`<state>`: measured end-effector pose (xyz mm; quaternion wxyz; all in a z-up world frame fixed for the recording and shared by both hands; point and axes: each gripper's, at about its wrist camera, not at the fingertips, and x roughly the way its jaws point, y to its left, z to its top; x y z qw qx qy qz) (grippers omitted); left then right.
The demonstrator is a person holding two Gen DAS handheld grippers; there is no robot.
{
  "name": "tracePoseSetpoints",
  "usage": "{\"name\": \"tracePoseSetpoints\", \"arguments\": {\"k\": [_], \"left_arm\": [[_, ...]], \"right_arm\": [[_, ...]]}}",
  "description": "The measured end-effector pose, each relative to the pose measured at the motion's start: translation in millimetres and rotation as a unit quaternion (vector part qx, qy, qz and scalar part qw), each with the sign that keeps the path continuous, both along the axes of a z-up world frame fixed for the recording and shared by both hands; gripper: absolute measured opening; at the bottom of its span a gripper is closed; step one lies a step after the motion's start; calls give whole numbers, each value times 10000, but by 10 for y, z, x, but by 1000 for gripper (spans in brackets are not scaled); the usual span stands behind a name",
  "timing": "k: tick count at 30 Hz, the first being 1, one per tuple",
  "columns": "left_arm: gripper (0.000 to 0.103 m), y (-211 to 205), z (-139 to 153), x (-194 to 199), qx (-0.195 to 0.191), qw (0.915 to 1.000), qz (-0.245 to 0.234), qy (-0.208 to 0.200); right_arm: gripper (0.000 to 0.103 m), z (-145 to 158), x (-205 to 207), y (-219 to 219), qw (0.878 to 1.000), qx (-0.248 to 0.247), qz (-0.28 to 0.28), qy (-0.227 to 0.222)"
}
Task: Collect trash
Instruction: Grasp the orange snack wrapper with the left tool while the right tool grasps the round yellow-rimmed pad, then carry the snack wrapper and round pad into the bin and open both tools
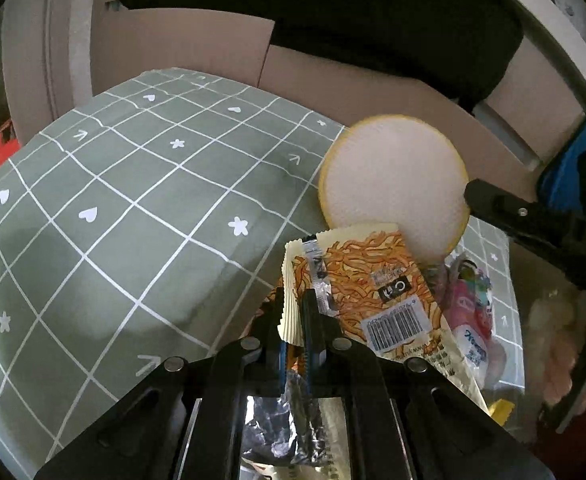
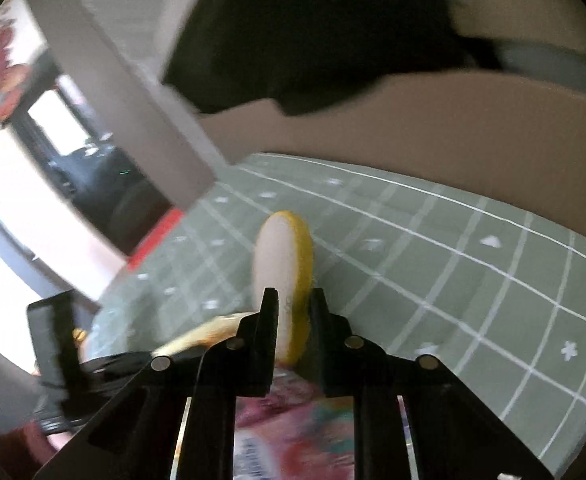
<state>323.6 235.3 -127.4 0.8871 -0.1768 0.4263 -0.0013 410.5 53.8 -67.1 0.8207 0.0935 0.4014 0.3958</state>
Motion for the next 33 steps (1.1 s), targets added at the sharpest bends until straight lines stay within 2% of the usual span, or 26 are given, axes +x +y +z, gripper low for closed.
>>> {"name": "tracePoseSetpoints", "arguments": {"k": [4,5,8,9,11,14,23,27,33], "left_arm": [[6,29,10,-49,-122,9999,-26,-43],[6,34,14,-76,-133,9999,-31,-52],[6,63,9,-99,-178,9998,-2,-47],[6,75,17,-118,-216,9997,22,-62],[6,94,48,-166,-275,9995,64,-124],[5,98,154,-243,-254,9990,138,-328],[3,-129,746,-518,353,9916,218,-1228],[3,-245,1075,-656,646,9845,251,-1614],[3,-556,1550,-895,1055,9691,140,-2225]], "right_arm": [[19,40,-44,250,9994,-125,258,-199],[23,25,-22,320,9992,-196,277,-217],[28,-91,87,496,9983,-360,451,-30],[27,-133,105,554,9976,-572,392,-47],[14,-150,62,567,9962,-815,275,-163],[14,-52,-66,453,9959,-845,69,-304],[14,554,-625,11,9886,-990,-363,-1079],[14,775,-898,-138,9836,-1050,-454,-1392],[14,1029,-1261,-395,9764,-1074,-620,-1766]]}}
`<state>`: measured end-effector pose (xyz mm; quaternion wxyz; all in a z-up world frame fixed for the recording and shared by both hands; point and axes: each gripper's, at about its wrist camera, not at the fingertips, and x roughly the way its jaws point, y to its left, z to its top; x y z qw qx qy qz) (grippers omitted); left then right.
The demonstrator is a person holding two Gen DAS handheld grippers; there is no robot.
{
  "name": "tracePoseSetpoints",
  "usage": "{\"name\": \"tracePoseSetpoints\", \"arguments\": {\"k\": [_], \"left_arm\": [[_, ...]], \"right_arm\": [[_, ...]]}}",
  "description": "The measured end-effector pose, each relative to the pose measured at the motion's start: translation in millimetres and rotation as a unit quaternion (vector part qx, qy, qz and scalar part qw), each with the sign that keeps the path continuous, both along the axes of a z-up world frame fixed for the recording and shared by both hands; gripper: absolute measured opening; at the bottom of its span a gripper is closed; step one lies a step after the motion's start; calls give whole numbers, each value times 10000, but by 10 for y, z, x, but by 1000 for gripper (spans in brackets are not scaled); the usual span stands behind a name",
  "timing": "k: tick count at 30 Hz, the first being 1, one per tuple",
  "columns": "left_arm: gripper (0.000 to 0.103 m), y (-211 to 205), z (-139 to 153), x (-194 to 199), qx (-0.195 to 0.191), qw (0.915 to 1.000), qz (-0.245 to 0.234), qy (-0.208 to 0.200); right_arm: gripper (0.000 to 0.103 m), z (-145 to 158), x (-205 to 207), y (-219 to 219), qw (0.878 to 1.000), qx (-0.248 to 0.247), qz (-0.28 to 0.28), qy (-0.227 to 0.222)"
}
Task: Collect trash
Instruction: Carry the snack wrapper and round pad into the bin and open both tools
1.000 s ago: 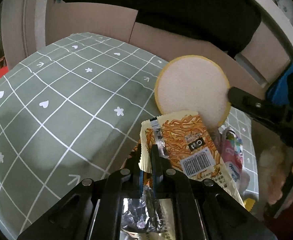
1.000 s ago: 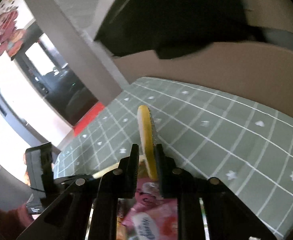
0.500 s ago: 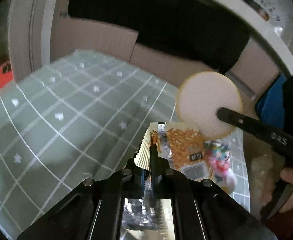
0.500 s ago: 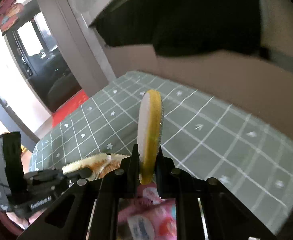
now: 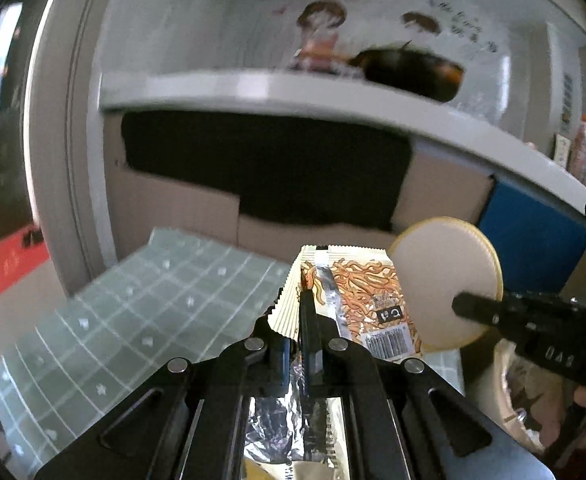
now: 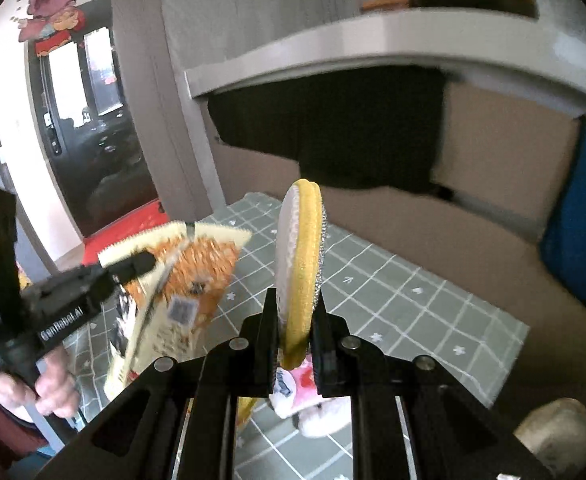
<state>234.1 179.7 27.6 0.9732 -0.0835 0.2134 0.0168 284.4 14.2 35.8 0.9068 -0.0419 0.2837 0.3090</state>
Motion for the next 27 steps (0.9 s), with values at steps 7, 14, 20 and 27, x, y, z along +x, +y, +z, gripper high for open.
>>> {"name": "tracePoseSetpoints", "arguments": {"k": [7,14,20,27], "left_arm": [[3,-472,446,-214,374,9969,-321,-618],[3,-974,724,-362,504,9921,-684,-919],[3,-1442,822,-395,431,9886,-1115,-911],[3,-2029,724,-321,310,9810,-1732,-818]], "right_arm": [[14,311,-375,-437,9985,49,-310,-453],[14,527,-670,-936,9940,58,-725,-814],[14,640,-963,-1390,9879,125,-1156,-1029],[14,646,-1194,-2002,9794,207,-1699,-1073]]}}
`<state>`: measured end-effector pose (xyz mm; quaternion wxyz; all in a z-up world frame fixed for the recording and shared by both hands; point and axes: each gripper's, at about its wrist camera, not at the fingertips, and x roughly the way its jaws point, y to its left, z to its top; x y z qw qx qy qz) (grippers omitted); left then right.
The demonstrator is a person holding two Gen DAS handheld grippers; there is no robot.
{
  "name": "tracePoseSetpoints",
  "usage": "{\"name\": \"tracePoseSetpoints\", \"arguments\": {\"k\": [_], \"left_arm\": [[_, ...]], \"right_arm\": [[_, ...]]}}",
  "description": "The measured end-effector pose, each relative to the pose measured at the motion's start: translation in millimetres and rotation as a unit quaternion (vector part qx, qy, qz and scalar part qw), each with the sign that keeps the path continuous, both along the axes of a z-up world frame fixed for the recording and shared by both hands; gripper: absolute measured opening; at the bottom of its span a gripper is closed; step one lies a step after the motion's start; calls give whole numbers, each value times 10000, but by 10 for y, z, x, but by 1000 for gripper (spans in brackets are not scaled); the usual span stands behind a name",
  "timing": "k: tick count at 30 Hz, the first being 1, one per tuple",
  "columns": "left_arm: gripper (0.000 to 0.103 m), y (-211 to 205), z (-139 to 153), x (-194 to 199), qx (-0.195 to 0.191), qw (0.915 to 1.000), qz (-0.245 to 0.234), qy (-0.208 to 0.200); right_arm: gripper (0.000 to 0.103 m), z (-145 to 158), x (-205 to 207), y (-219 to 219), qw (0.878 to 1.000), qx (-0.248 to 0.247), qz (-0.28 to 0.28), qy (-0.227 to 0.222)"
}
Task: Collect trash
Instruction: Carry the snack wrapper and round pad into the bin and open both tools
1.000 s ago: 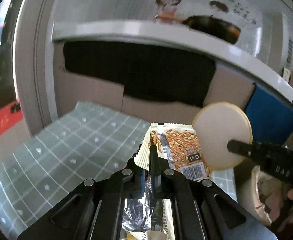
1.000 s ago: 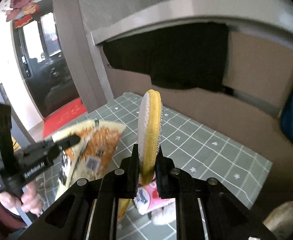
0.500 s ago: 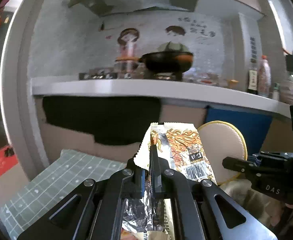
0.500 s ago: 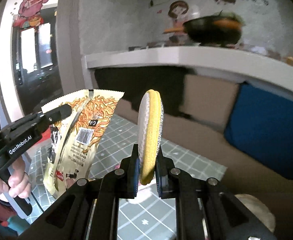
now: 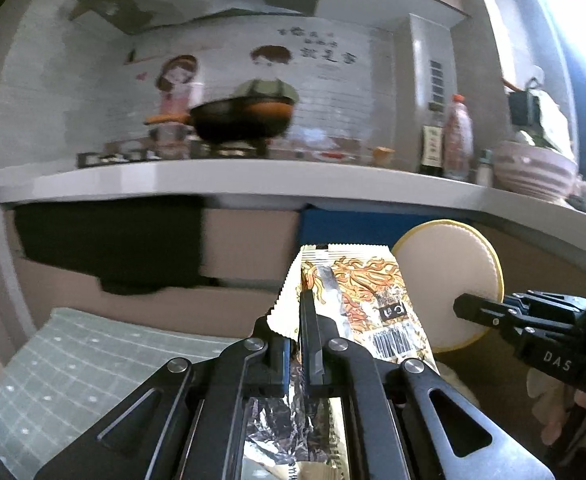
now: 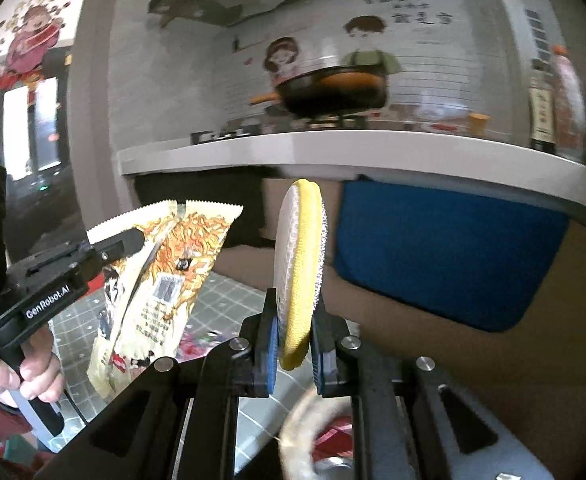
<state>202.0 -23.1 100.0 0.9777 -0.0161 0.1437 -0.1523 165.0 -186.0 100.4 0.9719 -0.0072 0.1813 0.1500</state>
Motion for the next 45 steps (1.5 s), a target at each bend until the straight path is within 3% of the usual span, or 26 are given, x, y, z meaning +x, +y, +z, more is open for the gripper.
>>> {"name": "tracePoseSetpoints", "arguments": {"k": [14,24,31,34,36,38,40,45], "left_arm": [[4,-642,-548,403,-209,9968,-460,624],[3,-924,-1409,877,-384,9839,-502,1673],[4,-1326,-1801,906,1,9815,-696,1782],[9,-1369,-1894,969,-250,9748,-972,1991],[20,-1304,-1934,1043,-513,9671,-1137,2215],[39,-1201,-1924,1094,-718,9626,-1153,2344],[40,-1024,-1869,1129,-964,9599,-1037,2419],[41,-621,-1696,1108,-1082,9644,-564,2346]], "right_arm": [[14,-388,13,-634,9976,188,-571,342],[14,-902,234,-823,9926,245,-807,870],[14,-1264,367,-1050,9864,505,-929,1260],[14,-1424,410,-1076,9835,486,-1001,1425],[14,-1500,421,-1089,9823,477,-1029,1491],[14,-1541,443,-1080,9818,396,-1062,1527],[14,-1584,471,-1060,9811,355,-1049,1585],[14,-1647,488,-979,9807,121,-1115,1604]]}}
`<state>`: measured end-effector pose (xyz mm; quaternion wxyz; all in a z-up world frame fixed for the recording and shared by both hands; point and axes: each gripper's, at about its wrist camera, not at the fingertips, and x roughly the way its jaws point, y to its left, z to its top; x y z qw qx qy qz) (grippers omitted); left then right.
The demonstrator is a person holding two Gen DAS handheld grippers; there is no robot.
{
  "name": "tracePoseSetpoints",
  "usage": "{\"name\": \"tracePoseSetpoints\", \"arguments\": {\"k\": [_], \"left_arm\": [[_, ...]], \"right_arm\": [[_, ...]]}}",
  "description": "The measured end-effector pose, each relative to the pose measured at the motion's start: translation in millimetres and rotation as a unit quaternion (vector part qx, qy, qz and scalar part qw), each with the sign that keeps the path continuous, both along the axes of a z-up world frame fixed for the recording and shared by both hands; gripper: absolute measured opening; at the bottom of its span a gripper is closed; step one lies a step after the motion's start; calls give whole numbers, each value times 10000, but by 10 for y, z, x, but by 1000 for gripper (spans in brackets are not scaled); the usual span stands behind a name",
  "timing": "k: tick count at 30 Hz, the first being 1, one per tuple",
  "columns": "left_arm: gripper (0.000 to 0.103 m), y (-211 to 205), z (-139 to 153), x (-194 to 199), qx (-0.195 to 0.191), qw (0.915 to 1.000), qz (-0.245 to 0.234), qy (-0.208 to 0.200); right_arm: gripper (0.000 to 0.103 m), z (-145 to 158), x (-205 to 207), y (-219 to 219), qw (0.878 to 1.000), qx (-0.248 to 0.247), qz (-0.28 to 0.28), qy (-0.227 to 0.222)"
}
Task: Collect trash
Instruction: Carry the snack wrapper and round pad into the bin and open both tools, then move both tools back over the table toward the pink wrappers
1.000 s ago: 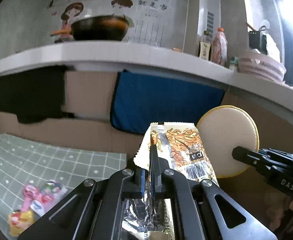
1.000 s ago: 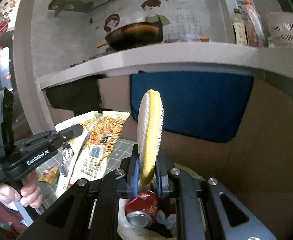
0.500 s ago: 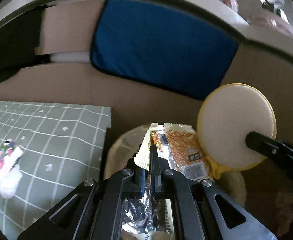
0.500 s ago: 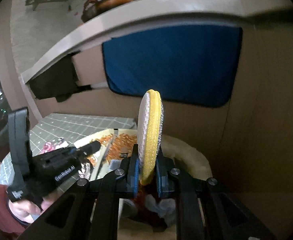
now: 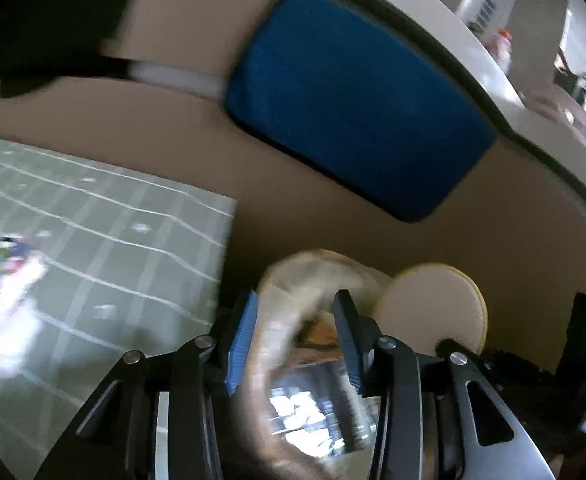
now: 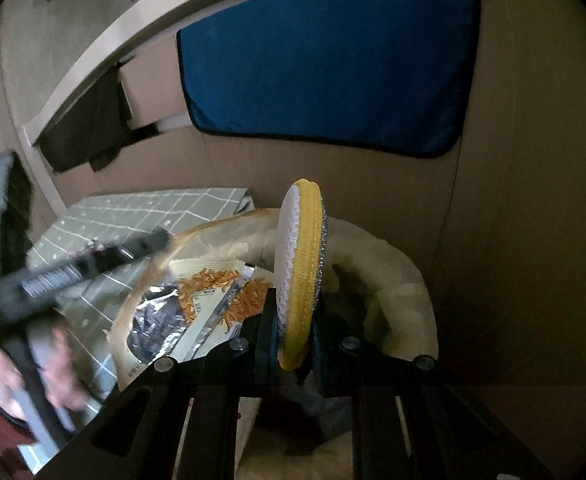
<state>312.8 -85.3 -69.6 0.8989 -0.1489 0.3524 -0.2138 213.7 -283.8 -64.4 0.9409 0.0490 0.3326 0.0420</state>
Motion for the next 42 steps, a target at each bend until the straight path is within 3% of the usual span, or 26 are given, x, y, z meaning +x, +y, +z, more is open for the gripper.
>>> {"name": "tracePoseSetpoints", "arguments": {"k": [6,10,13,19,24,27,29,31,37,42], "left_arm": [[42,307,65,-218,184,9996,173,106],[42,486,92,-406,332,9991,245,77],[42,670,133,-537,316,9991,299,8],[42,1154,251,-793,482,9963,651,-283],[42,1543,259,-942,396,9946,924,-276],[42,1772,227,-1008,444,9918,1159,-291],[43,1929,188,-1050,440,9899,1323,-240],[43,2066,149,-1082,408,9879,1483,-173],[43,2423,31,-1218,388,9816,1868,-79],[44,2601,-26,-1340,645,9767,2041,-146]], "right_arm": [[14,163,-55,33,9997,44,-48,-229],[14,240,-78,207,9995,-13,243,-222],[14,59,-27,343,9988,-25,467,129],[14,-427,114,420,9956,-245,385,825],[14,-532,168,329,9936,-321,225,1058],[18,-410,130,259,9960,-131,121,881],[42,-302,82,247,9975,-104,60,692],[48,-146,27,241,9989,-97,31,466],[48,219,-10,448,9996,-220,157,-39],[48,465,-76,841,9970,-283,466,-551]]}}
